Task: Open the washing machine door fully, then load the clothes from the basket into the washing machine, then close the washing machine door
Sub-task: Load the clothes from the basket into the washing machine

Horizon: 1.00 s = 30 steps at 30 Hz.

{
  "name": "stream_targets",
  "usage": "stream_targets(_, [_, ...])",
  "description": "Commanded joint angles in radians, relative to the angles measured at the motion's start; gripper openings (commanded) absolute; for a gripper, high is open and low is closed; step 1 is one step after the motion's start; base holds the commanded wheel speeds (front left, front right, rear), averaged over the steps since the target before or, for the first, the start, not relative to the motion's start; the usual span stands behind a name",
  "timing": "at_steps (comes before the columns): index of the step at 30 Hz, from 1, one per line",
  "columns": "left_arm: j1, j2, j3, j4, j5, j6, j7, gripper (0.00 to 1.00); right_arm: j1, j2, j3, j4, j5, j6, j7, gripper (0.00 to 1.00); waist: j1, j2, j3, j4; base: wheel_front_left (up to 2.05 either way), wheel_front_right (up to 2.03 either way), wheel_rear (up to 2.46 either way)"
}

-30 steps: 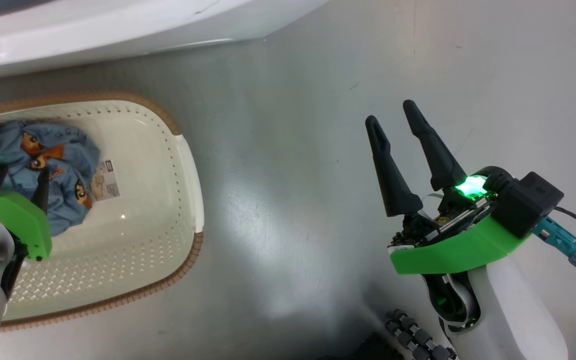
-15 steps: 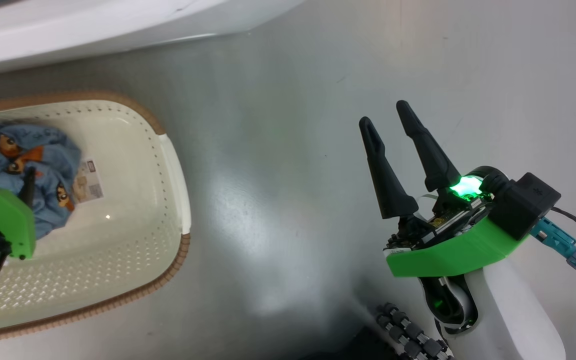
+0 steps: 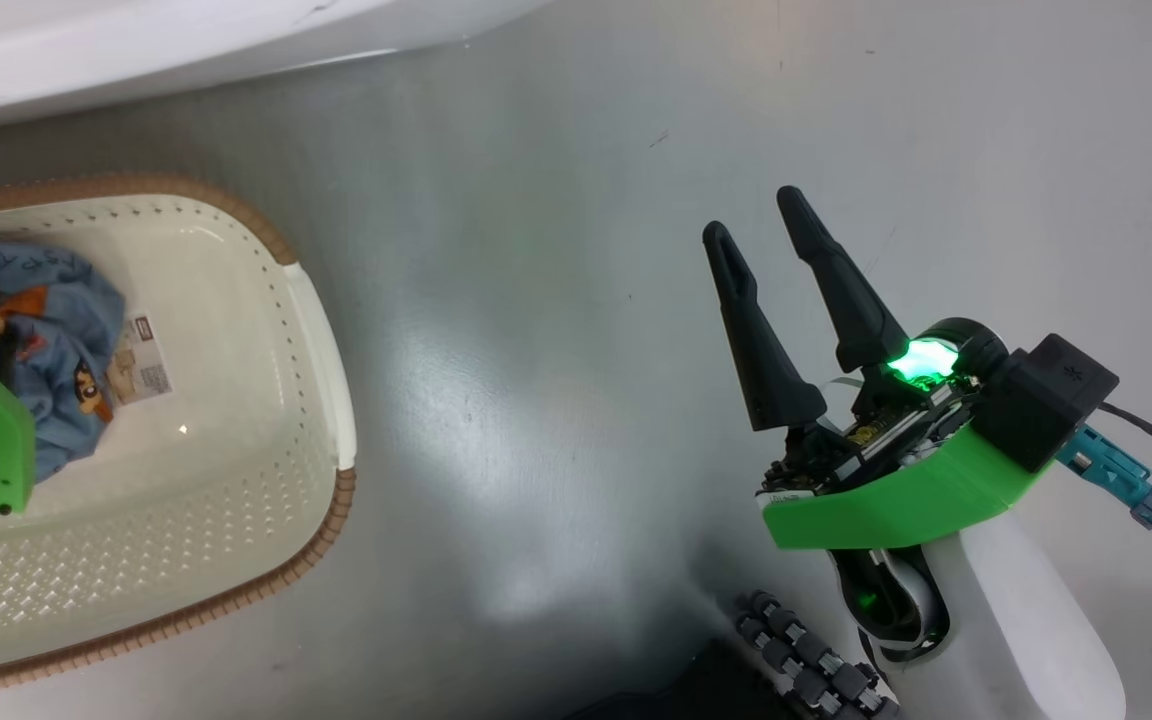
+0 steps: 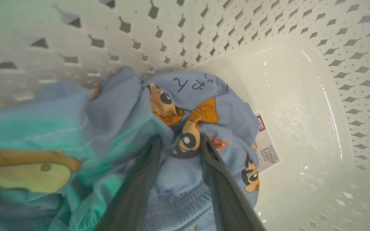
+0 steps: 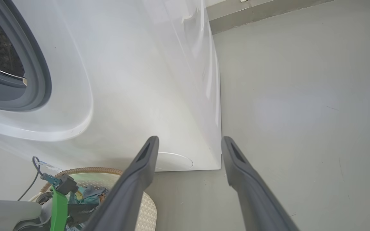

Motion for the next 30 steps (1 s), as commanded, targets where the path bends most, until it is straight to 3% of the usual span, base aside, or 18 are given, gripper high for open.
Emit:
stream_targets(1, [-0.002,0.037,0.012,0.002,-0.008,-0.002,-0.001,0.00,0.026,0.006,0.020,-0.024,0.004,0.002,-0.005,1.00,0.0001,0.0000,0.000,0.000,0.00,0.00,0.00])
stream_targets(11, [0.004,0.018,0.003,-0.009,-0.073,-0.002,-0.022,0.00,0.022,0.006,0.004,-0.019,-0.004,0.002,-0.005,1.00,0.0001,0.0000,-0.032,0.030,0.00,0.00,0.00])
stream_targets(30, [0.121,-0.070,0.082,-0.173,-0.238,-0.002,-0.101,0.00,0.070,0.006,-0.072,0.055,-0.075,0.002,-0.005,1.00,0.0001,0.0000,-0.264,0.188,0.00,0.00,0.00])
